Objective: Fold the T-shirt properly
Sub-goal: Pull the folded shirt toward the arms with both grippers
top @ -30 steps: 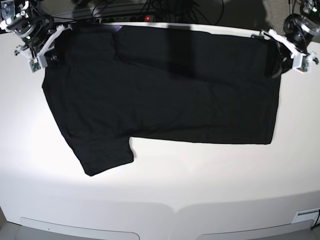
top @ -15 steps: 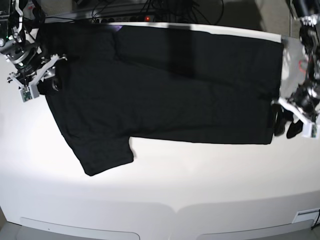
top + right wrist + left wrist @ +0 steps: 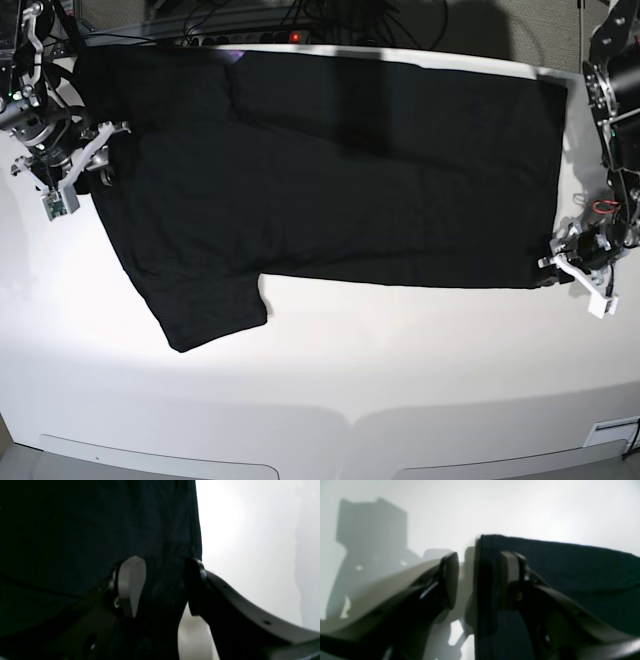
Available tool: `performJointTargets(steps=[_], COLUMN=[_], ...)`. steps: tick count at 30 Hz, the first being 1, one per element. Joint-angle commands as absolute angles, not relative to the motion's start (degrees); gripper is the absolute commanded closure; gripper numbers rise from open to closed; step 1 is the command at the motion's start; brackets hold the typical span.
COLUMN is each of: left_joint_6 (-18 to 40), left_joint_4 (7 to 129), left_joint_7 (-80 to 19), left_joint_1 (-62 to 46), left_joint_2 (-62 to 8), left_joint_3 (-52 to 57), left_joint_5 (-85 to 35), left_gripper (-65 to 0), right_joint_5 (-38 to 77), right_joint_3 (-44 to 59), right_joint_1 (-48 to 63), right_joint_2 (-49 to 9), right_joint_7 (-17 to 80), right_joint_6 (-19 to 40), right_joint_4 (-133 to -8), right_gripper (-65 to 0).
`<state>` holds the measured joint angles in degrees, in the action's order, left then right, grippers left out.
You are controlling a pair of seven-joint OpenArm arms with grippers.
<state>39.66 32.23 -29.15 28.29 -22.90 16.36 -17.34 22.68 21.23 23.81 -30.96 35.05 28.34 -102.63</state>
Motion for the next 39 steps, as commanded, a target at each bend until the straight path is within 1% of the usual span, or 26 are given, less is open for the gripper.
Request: performJointTargets(steps=[1,4,7,11,12,13,14,16,17,20,23,28,31,34,39], left_joint_6=[40.0,40.0,40.0,40.0,40.0,40.0,40.0,40.0,40.0,40.0,40.0,40.0,40.0,40.0,40.0], left_joint_4=[32.3,32.2,32.2,32.2,32.2,32.2,32.2,32.2,32.2,32.2,32.2,32.2,32.2,32.2,32.2], left_joint_7=[-29.2,-30.1,-34.1,-33.0,-32.9,-32.8,-32.8,-32.8,-32.8,-32.8,-31.9,-29.7,-28.9,-28.2,-28.3], left_joint_1=[29.9,29.5,29.5,29.5,29.5,29.5,29.5,29.5,29.5,29.5,29.5,29.5,29.5,29.5,29.3], left_joint_2=[-23.6,-23.2,-22.2,-21.7,-21.8,-21.9,-22.0,-22.0,-21.9,-22.0,-21.9,-21.9,-21.9,-21.8,-21.6], left_joint_3=[15.7,12.7,9.1,5.5,5.3,5.3,5.3,5.3,5.3,5.3,5.3,5.3,5.3,5.3,5.3], left_joint_5=[-16.9,-17.0,-18.8,-18.0,-18.0,-18.0,-18.0,-18.0,-18.0,-18.0,-18.0,-19.1,-21.3,-21.3,-21.3], left_gripper=[-25.3,-25.2,-24.9,-24.8,-23.4,-20.1,-15.5,-4.0,-0.4,0.0,0.0,0.0,0.0,0.0,0.0], right_joint_5=[23.1,23.1,23.1,23.1,23.0,23.0,22.9,23.0,23.0,23.0,23.1,23.3,26.8,27.7,33.8], right_joint_3=[21.7,21.7,21.7,21.7,21.7,21.7,21.7,21.7,21.7,21.7,21.7,19.6,14.9,8.2,-3.4], right_joint_1=[23.5,23.5,23.5,23.0,22.6,22.2,21.6,20.3,19.5,16.1,11.3,1.8,-5.3,-13.9,-29.6], right_joint_2=[-31.9,-31.9,-31.9,-31.9,-31.9,-31.9,-31.9,-31.9,-31.9,-31.9,-31.9,-32.6,-34.4,-36.4,-37.3], right_joint_7=[34.1,34.1,33.9,33.9,33.9,33.7,33.2,31.2,29.7,28.4,31.9,32.9,36.0,38.1,43.1], right_joint_6=[28.2,28.2,28.2,28.2,28.2,28.2,28.2,28.3,28.2,28.3,28.2,28.2,28.2,28.2,29.2], right_joint_4=[-103.5,-103.5,-103.5,-103.5,-103.5,-103.5,-103.5,-103.5,-103.5,-103.5,-102.2,-92.1,-83.4,-74.1,-58.5], right_gripper=[-29.6,-29.6,-29.6,-29.6,-29.6,-29.6,-29.6,-29.6,-29.6,-29.6,-29.5,-29.5,-29.6,-29.6,-29.6])
